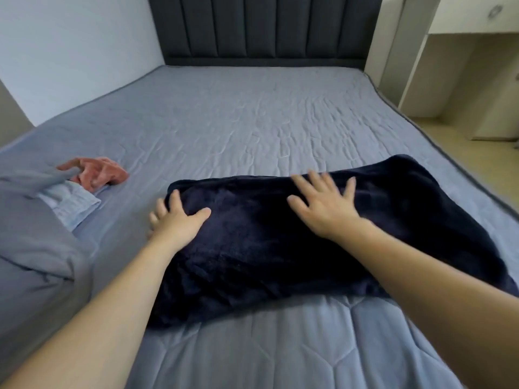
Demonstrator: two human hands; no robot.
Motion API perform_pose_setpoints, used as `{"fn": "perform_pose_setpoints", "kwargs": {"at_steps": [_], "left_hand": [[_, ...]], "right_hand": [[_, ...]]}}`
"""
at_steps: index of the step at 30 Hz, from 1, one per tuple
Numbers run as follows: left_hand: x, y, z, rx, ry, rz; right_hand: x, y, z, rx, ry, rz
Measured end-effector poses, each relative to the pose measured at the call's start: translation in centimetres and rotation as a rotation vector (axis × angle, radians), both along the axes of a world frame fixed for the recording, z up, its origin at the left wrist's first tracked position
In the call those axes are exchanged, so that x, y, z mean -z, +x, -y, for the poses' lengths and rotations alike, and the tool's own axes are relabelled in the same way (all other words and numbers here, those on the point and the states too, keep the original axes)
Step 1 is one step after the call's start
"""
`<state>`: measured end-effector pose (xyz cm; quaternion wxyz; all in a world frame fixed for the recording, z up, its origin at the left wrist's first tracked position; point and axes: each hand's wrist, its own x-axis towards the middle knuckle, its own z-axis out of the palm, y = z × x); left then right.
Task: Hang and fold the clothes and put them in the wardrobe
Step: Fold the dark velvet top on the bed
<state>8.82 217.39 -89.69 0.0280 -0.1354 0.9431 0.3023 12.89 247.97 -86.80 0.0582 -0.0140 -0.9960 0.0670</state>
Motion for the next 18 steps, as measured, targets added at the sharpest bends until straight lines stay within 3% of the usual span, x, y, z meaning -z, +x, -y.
{"fn": "perform_pose_setpoints", "kwargs": {"at_steps": [3, 7, 9, 12, 15, 17, 18], "left_hand": [[0.1, -0.5, 2.7, -0.197, 0.648, 0.048], [0.5, -0.6, 3.5, 0.031, 0.990, 0.278], [0.5, -0.4, 2.1, 0.040, 0.981, 0.305], [-0.6, 1.0, 1.3, -0.107, 0.883, 0.274], [-1.9, 4.3, 2.1, -0.183, 0.878, 0.285], [-2.9, 7.7, 2.7, -0.241, 0.911, 0.282], [-3.4, 9.4, 3.1, -0.265, 0.936, 0.275]], "right_hand": [[4.3, 0.3, 3.6, -0.031, 0.031, 0.128], [6.1, -1.4, 2.6, -0.006, 0.057, 0.127], [5.7, -1.3, 2.4, -0.003, 0.104, 0.145], [4.0, 1.0, 3.7, 0.033, 0.146, 0.127], [2.0, 7.6, 5.4, 0.031, -0.073, -0.147], [2.1, 14.2, 7.0, -0.196, -0.215, -0.288], [2.8, 17.5, 8.0, -0.344, -0.189, -0.279]]}}
